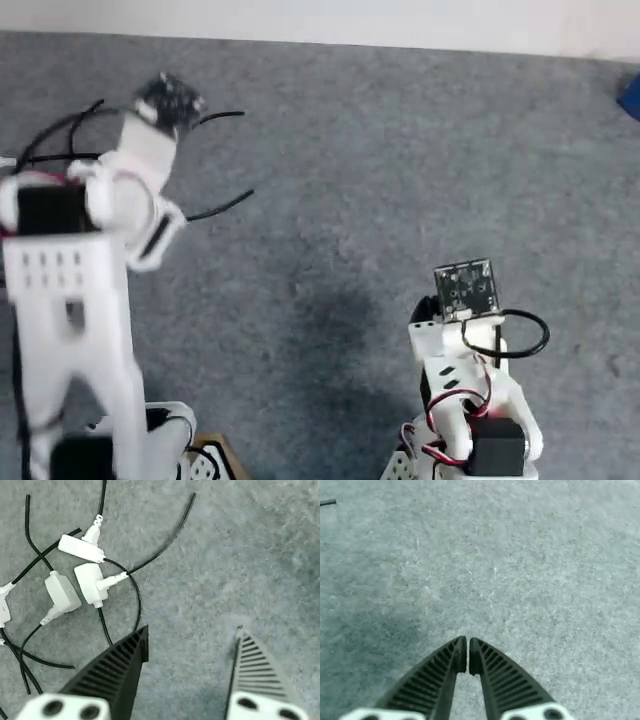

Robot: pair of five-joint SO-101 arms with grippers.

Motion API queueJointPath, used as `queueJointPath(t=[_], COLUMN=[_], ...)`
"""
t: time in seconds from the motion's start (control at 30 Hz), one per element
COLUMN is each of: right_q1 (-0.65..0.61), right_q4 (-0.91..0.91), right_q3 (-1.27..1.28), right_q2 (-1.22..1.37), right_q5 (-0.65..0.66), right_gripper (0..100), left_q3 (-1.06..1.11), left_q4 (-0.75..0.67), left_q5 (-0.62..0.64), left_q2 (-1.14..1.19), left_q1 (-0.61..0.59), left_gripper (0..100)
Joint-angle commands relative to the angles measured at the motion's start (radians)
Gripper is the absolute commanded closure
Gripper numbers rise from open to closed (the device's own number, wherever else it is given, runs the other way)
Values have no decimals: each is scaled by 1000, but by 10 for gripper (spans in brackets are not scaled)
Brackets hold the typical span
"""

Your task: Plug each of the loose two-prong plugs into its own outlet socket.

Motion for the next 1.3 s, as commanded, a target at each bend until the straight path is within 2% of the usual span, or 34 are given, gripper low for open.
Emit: queueJointPath(t=[0.0,0.13,0.33,0.43,0.6,0.87,0.93,1.1,1.27], right_q1=[16,16,16,16,18,148,156,151,151], right_q4=[-5,-28,-31,-44,-148,-174,-173,-179,-208], right_q3=[1,7,8,42,236,308,317,343,417], right_q2=[8,8,8,8,7,7,7,7,7], right_q5=[11,9,9,9,9,9,9,9,14], right_gripper=[977,977,977,977,977,977,977,977,977], left_q3=[213,452,728,823,921,1076,1141,1225,1343], left_q4=[-87,-166,-209,-224,-224,-295,-324,-419,-496], left_q5=[9,9,9,9,9,9,23,160,178], left_q2=[-220,-418,-739,-895,-1087,-1267,-1294,-1291,-1290], left_q1=[16,16,15,15,15,15,15,15,21], left_gripper=[730,733,733,733,733,732,731,730,730])
